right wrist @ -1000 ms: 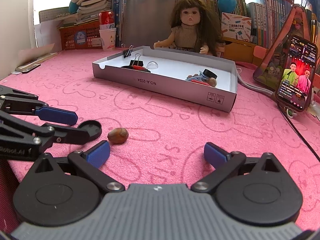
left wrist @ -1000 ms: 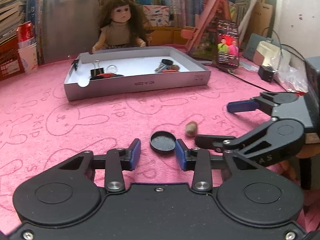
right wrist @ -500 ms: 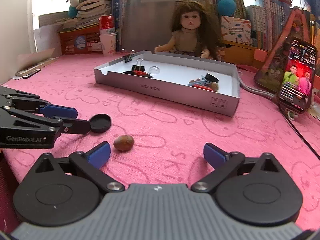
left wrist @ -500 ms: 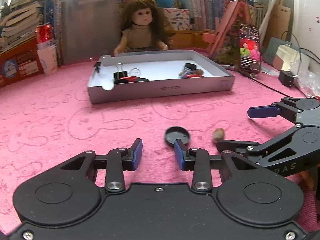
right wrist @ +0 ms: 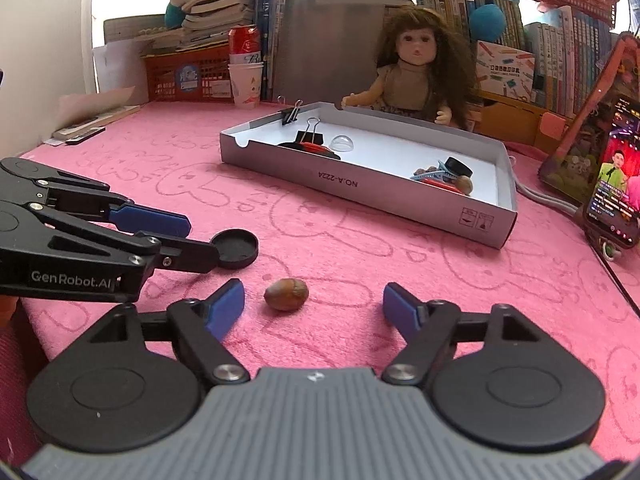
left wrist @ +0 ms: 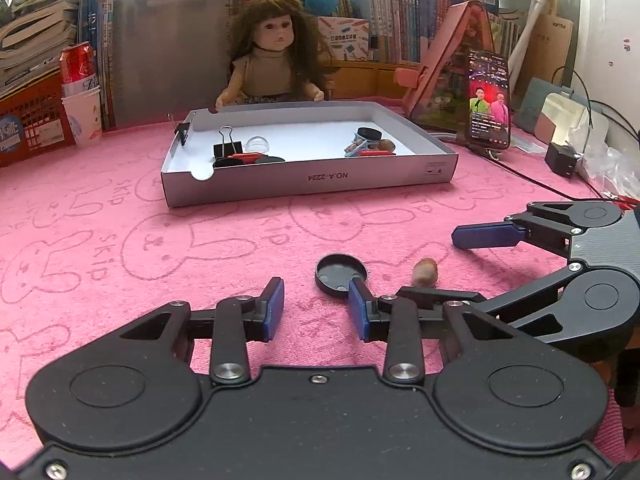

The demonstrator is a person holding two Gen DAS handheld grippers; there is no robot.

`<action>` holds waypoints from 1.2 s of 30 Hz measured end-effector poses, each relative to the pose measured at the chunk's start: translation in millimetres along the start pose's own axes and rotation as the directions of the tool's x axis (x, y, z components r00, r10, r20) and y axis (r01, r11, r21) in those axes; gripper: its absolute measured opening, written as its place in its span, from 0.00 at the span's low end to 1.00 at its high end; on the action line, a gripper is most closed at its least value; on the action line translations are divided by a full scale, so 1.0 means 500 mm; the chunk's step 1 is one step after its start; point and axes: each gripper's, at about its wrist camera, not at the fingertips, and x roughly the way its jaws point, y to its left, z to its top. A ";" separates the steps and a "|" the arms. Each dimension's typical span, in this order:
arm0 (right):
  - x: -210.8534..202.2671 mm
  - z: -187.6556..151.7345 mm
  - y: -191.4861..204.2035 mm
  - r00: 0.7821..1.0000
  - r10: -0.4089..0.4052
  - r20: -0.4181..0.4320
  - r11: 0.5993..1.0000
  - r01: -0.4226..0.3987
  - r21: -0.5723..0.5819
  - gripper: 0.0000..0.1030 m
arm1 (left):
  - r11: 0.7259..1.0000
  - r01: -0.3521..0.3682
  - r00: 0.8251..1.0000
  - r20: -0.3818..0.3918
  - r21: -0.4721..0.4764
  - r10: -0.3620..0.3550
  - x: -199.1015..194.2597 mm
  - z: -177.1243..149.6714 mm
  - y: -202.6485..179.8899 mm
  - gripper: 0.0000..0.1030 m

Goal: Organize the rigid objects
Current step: 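Close the left tool on the black lid while the right tool approaches the acorn, then close the right tool on the brown acorn while the left tool holds the lid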

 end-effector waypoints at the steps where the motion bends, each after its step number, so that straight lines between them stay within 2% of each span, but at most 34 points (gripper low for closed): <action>1: 0.000 0.000 0.000 1.000 -0.002 -0.001 1.000 0.002 0.003 0.84 | 1.000 0.001 1.000 -0.001 -0.003 -0.001 0.001 0.000 0.000 0.32; 13: 0.000 -0.001 0.003 1.000 -0.011 0.000 1.000 0.011 0.011 0.84 | 1.000 0.004 1.000 0.001 0.009 -0.004 0.007 0.001 0.002 0.35; 23: 0.002 -0.002 0.003 1.000 0.015 -0.015 0.999 -0.014 0.042 1.00 | 1.000 0.009 1.000 0.001 0.012 -0.009 0.010 0.001 0.001 0.37; 30: 0.006 -0.003 0.009 1.000 0.017 -0.026 1.000 -0.017 0.009 1.00 | 1.000 0.012 1.000 0.001 0.011 -0.012 0.012 0.003 0.002 0.39; 36: 0.007 -0.006 0.007 0.998 0.055 -0.025 0.998 -0.055 -0.011 1.00 | 1.000 0.018 1.000 -0.003 -0.002 -0.018 0.012 0.005 0.006 0.40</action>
